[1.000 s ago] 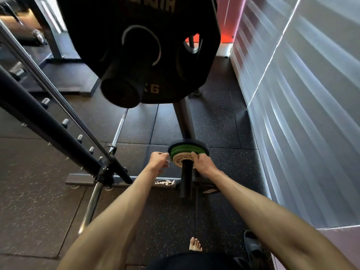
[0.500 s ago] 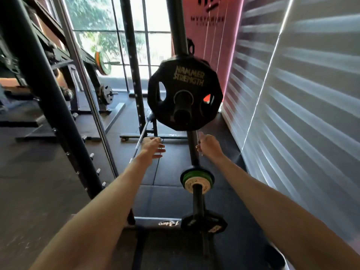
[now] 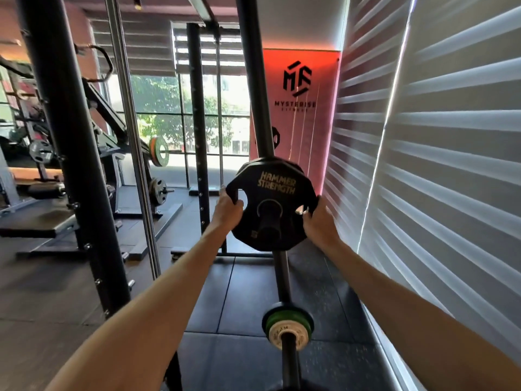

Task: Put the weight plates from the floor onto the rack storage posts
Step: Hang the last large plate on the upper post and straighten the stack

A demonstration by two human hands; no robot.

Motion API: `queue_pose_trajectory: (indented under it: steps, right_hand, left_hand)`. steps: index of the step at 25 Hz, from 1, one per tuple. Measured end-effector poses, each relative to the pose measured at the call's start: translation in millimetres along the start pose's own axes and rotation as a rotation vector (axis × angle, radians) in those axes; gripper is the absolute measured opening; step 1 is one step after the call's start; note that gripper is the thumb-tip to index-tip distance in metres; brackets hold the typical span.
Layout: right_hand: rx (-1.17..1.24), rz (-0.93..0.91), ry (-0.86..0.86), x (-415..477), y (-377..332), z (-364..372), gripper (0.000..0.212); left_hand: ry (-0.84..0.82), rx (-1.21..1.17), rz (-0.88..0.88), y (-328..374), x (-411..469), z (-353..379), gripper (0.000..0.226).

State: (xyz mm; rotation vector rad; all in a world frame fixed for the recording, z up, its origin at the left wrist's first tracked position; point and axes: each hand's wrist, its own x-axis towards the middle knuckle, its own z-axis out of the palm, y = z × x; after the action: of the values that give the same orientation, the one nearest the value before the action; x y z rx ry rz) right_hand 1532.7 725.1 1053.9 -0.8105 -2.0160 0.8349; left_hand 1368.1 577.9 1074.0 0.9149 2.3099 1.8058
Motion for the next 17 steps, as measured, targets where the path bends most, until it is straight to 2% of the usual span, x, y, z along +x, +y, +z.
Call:
queue_pose_trajectory:
  steps: [3,6,11,15,17]
  right_hand:
    - [0.002,-0.032,-0.009,4,11,9,0.059]
    - [-0.025,-0.127,0.006,21,20,13,0.069]
    - [-0.107,-0.251,0.032,28,5,7,0.074]
    - [-0.126,-0.286,0.011,42,7,9,0.071]
    - [-0.104,-0.287,0.028,44,10,12,0.066]
  left_hand:
    - [0.08,0.132,0.053,-13,-1,8,0.038]
    - [0.114,0.161,0.064,-22,-6,10,0.029]
    - [0.074,0.138,-0.07,-39,3,19,0.036]
    - [0.097,0.134,-0.046,-41,10,23,0.044]
    - [0.091,0.137,-0.044,-41,13,23,0.042]
